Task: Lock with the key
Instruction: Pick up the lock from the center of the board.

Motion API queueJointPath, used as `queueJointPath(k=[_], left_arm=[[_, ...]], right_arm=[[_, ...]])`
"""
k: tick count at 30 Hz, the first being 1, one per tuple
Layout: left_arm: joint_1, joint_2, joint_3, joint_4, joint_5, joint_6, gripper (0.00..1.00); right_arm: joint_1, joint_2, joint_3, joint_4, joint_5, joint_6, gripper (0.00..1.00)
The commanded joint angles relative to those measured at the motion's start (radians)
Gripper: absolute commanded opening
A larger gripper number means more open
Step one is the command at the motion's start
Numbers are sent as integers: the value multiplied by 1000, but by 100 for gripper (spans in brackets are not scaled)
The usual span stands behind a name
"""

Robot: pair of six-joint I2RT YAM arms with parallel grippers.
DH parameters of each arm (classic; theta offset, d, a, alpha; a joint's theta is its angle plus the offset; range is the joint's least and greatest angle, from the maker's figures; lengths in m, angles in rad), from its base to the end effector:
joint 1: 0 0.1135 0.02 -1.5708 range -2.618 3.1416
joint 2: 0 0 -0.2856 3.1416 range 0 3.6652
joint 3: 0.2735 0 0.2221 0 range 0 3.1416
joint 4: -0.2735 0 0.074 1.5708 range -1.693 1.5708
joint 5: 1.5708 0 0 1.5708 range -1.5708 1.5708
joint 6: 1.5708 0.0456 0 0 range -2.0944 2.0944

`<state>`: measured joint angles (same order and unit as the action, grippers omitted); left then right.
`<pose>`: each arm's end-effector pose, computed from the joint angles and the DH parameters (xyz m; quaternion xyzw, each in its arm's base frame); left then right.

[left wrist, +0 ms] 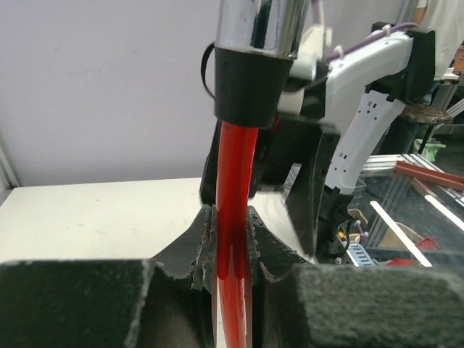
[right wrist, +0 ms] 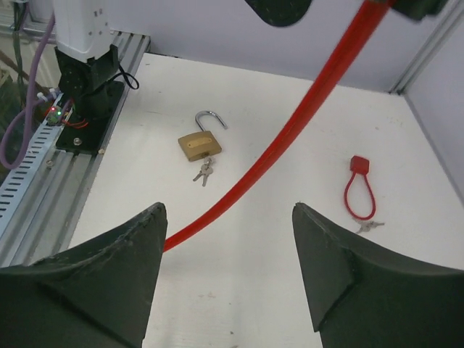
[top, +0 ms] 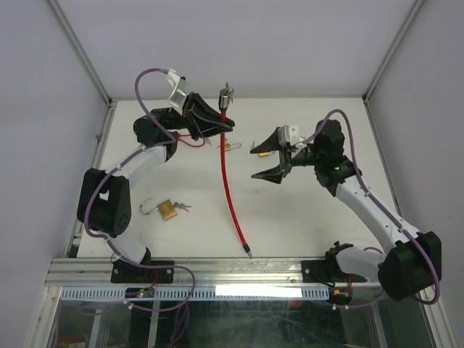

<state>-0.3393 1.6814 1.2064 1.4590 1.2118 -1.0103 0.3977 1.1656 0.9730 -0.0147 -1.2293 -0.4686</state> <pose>0.2866 -0.1464 0.4279 0.4365 0.4040 -0.6202 0.5115 0.1826 0.1233 0.3755 -0.5961 0.4233 0.4292 0.5304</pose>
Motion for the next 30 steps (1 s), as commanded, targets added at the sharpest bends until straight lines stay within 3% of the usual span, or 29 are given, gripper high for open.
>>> queueJointPath(k=[1,5,8,10,12,14,16,23,30], left_arm=[[-57,-41,25,281,-77,-8,0],[-91,-40,25,257,-129,50,0],[-109,-48,24,209,-149,95,0],[-114,-51,26,192,-157,122,0],[-115,-52,28,189,-161,124,0],[-115,-52,27,186,-162,124,0],[-115,-55,17,174,-164,129,3],[-115,-99,-98,115,-222,226,32],[-130,-104,-126,87,-265,262,39]], right_arm=[[64,37,-159,643,192,489,75],[134,163,-183,994,271,798,74],[168,227,-152,1085,320,898,70],[168,260,-131,1110,332,949,62],[168,276,-123,1127,317,966,45],[165,276,-120,1146,294,981,18],[155,261,-116,1147,275,994,0],[86,184,-87,1028,272,994,0],[95,185,-68,938,266,947,0]])
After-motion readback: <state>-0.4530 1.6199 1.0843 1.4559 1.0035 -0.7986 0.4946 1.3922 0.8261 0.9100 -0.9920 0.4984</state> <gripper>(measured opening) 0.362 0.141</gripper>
